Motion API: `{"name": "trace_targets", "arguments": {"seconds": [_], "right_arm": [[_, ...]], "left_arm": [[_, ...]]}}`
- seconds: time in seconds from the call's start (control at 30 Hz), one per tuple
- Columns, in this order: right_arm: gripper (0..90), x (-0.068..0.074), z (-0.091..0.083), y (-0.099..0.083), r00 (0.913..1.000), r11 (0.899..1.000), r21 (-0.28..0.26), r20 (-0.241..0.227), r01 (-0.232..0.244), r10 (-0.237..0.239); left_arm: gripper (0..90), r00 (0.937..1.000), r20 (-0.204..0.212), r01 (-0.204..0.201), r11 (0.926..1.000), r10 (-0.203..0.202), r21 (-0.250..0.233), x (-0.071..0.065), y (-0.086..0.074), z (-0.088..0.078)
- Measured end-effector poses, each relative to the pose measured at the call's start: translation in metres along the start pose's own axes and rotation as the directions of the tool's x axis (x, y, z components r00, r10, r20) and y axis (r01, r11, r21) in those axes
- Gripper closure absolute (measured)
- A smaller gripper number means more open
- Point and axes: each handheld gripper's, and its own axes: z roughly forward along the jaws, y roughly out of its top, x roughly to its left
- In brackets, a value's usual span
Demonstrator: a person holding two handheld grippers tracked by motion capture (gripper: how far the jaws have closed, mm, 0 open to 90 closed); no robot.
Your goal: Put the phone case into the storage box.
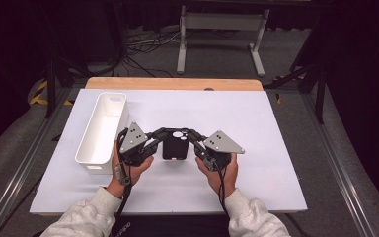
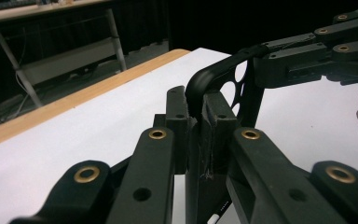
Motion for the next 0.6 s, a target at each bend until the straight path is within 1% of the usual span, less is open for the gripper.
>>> {"name": "trace_targets", "arguments": {"seconds": [0.13, 0.17, 0.27, 0.3, 0.47, 0.5, 0.6], "right_arm": [[83.3, -0.0004, -0.0001, 0.0011, 0.9997, 1.000, 0.006, -0.020, 0.010, -0.010], [83.2, -0.0005, -0.0010, 0.0015, 0.9996, 1.000, 0.005, -0.023, 0.014, -0.014], [82.9, -0.0003, -0.0011, 0.0022, 0.9995, 1.000, 0.002, -0.021, 0.022, -0.022], [82.7, -0.0013, -0.0018, 0.0026, 0.9994, 1.000, -0.002, -0.027, 0.021, -0.021], [81.1, -0.0010, -0.0023, 0.0030, 0.9992, 1.000, -0.002, -0.031, 0.027, -0.027], [80.7, -0.0008, -0.0027, 0.0033, 0.9992, 0.999, -0.002, -0.024, 0.032, -0.032], [80.6, -0.0013, -0.0034, 0.0036, 0.9988, 0.999, 0.000, -0.031, 0.038, -0.038]], "left_arm": [[83.4, 0.9999, 0.011, 0.000, 1.0000, 0.001, -0.007, 0.0017, 0.0011, -0.0021], [83.5, 0.9999, 0.010, -0.006, 1.0000, 0.006, -0.006, 0.0015, 0.0016, -0.0024], [83.6, 0.9999, 0.007, -0.009, 0.9999, 0.009, -0.011, 0.0013, 0.0024, -0.0029], [83.6, 0.9999, 0.010, -0.010, 0.9999, 0.010, -0.004, 0.0015, 0.0028, -0.0036], [83.7, 1.0000, 0.007, 0.000, 0.9999, 0.000, -0.013, 0.0018, 0.0028, -0.0042], [83.7, 1.0000, 0.009, 0.001, 0.9999, -0.001, -0.015, 0.0024, 0.0028, -0.0046], [83.7, 0.9999, 0.011, 0.001, 0.9999, -0.001, -0.014, 0.0020, 0.0029, -0.0047]]}}
